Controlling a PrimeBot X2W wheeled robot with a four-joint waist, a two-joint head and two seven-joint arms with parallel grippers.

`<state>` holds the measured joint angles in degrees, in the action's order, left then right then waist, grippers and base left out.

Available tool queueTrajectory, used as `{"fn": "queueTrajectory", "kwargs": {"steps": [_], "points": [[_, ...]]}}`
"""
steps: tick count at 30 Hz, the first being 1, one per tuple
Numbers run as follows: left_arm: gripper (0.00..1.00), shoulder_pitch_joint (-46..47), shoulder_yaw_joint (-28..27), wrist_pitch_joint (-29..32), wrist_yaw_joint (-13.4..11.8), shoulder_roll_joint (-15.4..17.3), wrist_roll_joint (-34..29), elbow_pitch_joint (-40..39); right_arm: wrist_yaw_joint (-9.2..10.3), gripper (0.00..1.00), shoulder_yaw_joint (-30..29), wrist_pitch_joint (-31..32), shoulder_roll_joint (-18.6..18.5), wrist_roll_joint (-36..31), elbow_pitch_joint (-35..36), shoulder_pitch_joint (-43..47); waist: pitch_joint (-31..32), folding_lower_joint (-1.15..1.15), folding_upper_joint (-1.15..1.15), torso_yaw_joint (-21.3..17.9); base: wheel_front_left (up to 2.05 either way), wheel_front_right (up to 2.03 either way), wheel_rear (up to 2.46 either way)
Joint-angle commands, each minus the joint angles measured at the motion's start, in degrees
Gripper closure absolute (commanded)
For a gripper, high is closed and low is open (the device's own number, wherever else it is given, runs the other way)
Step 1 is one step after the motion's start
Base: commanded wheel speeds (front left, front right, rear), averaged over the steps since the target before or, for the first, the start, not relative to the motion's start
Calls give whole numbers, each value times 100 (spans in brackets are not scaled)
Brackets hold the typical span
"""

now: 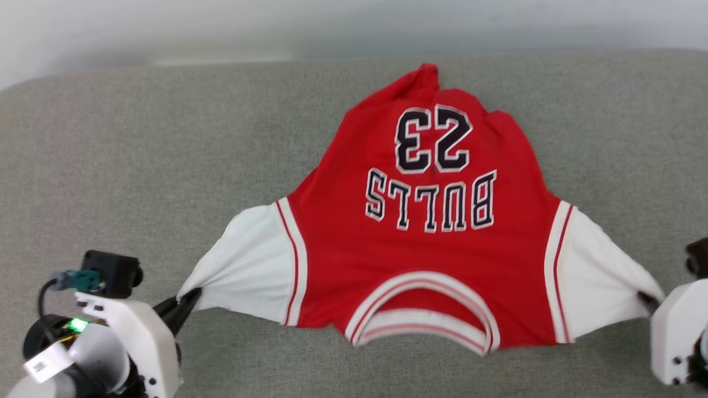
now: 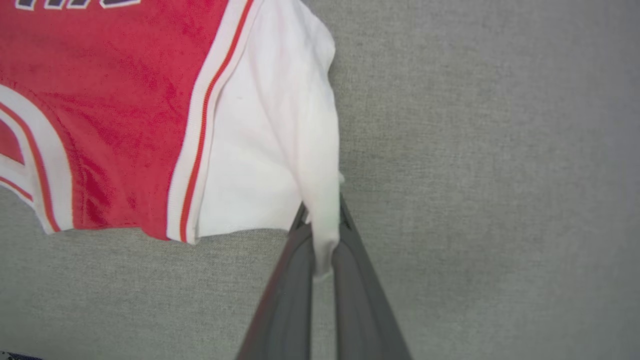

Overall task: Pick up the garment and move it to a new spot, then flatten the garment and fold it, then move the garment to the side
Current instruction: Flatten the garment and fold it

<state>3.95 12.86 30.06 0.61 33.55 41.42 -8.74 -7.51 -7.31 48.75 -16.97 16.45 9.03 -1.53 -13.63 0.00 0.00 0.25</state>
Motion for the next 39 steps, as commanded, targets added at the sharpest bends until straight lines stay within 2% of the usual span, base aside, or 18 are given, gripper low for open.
{"fn": "queueTrajectory", "kwargs": {"steps": [1, 6, 12, 19, 24, 27, 33, 39], "points": [[100, -198, -158, -12, 24, 141, 90, -317, 4, 100, -44, 134, -239, 165, 231, -148, 287, 0, 0, -19, 0, 0, 0], [100, -517, -650, -135, -16, 430, 268, -1238, 4, 100, -242, 471, -554, 663, 760, -507, 609, 0, 0, -52, 0, 0, 0], [100, -494, -1316, -298, -147, 773, 207, -1976, 4, 100, -394, 745, -692, 1283, 1197, -1139, 866, 0, 0, -70, 0, 0, 0], [100, -152, -2101, -427, -306, 1080, 188, -2604, 4, 100, -453, 602, -523, 1583, 1417, -1895, 1009, 0, 0, -111, 0, 0, 0], [100, 353, -2589, -685, -500, 1038, 266, -2857, 4, 100, -495, 378, -403, 1592, 1453, -2408, 1026, 0, 0, -152, 0, 0, 0], [100, 719, -2741, -826, -538, 1147, 179, -2886, 4, 100, -495, 188, -336, 1537, 1403, -2738, 976, 0, 0, -184, 0, 0, 0], [100, 1653, -2707, -1064, -509, 1302, 182, -2657, 4, 100, -322, -287, -341, 1350, 1198, -3393, 710, 0, 0, -270, 0, 0, 0], [100, 2584, -2487, -1115, -554, 1477, 138, -2181, 4, 100, 35, -828, -584, 975, 779, -4184, 236, 0, 0, -389, 0, 0, 0]]}}
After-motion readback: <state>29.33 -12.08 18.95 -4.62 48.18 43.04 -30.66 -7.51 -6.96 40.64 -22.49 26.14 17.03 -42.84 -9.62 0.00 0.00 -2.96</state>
